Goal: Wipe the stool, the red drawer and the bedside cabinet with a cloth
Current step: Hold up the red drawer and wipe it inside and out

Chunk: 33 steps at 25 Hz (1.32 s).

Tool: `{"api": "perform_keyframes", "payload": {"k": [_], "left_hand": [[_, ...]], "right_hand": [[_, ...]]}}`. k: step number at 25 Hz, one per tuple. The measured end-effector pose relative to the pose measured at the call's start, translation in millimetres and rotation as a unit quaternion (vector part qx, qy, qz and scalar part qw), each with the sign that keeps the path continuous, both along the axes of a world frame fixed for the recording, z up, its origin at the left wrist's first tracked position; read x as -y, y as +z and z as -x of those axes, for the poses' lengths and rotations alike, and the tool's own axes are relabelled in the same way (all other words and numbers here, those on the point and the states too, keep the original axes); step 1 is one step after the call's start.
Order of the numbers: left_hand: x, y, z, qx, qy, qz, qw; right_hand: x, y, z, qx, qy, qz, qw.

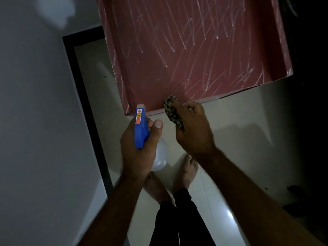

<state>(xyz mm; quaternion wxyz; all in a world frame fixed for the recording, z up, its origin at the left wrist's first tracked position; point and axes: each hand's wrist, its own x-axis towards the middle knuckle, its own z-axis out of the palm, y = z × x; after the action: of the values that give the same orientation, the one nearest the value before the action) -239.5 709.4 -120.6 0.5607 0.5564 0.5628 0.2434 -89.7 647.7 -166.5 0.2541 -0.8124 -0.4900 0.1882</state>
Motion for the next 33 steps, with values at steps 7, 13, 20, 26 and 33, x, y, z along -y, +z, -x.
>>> {"api": "perform_keyframes", "payload": {"k": [7,13,20,26,33], "left_hand": [[-6.7,-0.4,-14.3,0.002,-0.017,-0.001,1.000],[-14.6,1.9,-25.3,0.031,-0.020,-0.011,0.999],[-26.8,8.6,-36.9,0.055,-0.024,-0.004,0.998],[-29.9,10.8,-44.0,0.037,-0.030,-0.017,0.999],[-19.6,7.6,-42.8,0.025,-0.025,0.019,0.999]], "right_hand": [[4.0,1.6,-3.9,0.003,-0.047,0.004,0.999],[12.7,-0.6,-36.0,0.005,-0.151,0.026,0.988],[9.3,-4.6,-32.1,0.055,-0.043,-0.026,0.997],[2.3,-7.7,-19.6,0.031,-0.028,-0.005,0.999],[8.7,-6.0,-56.1,0.101,-0.159,-0.018,0.982]]}}
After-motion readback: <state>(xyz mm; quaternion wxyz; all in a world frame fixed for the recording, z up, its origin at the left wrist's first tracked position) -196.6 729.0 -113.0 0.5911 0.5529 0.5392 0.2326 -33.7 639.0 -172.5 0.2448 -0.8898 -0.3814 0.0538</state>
